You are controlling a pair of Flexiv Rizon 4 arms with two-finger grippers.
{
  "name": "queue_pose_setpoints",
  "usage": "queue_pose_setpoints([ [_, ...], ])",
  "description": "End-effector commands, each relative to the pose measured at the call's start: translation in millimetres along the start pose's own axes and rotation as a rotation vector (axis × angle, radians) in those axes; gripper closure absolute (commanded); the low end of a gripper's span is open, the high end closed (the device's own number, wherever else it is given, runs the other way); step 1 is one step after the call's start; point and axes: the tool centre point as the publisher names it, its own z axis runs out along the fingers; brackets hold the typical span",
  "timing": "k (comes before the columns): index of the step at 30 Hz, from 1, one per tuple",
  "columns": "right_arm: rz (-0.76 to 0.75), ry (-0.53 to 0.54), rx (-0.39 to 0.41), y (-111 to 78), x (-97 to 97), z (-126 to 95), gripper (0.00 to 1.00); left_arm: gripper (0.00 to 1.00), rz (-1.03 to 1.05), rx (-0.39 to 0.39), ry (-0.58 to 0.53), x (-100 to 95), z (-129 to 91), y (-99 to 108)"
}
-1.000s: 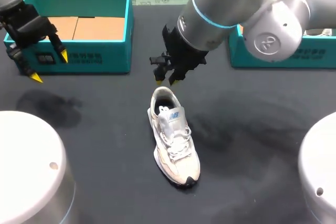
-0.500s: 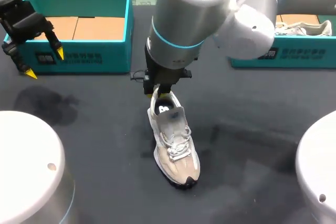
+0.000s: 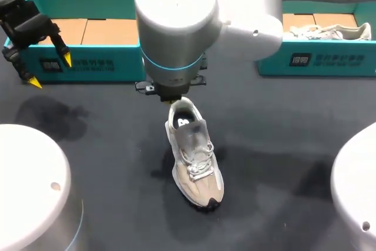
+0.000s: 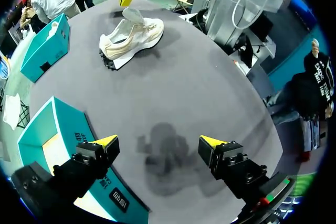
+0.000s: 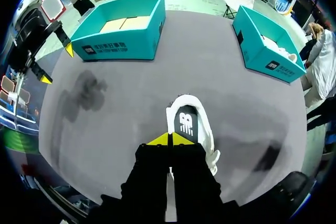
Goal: Take the shoe out of the shoebox, open the shoe tongue, remove and reinsert the insole, then place the shoe into the shoebox
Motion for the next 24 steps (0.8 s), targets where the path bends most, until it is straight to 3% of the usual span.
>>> queue_pose_setpoints([
  [1, 0.075, -0.026, -0.111, -12.6, 5.4, 2, 1.00, 0.00, 0.000, -0.002, 0.001, 0.4, 0, 0],
  [10, -0.113, -0.168, -0.165, -9.6, 13.3, 24, 1.00, 0.00, 0.000, -0.002, 0.001, 0.4, 0, 0],
  [12, -0.042, -0.270, -0.061, -10.9, 3.1, 33, 1.00, 0.00, 0.000, -0.002, 0.001, 0.4, 0, 0],
  [23, -0.042, -0.270, -0.061, -10.9, 3.1, 33, 1.00, 0.00, 0.000, -0.002, 0.001, 0.4, 0, 0],
  [24, -0.064, -0.263, -0.077, -9.3, 2.0, 41, 1.00, 0.00, 0.000, -0.002, 0.001, 0.4, 0, 0],
])
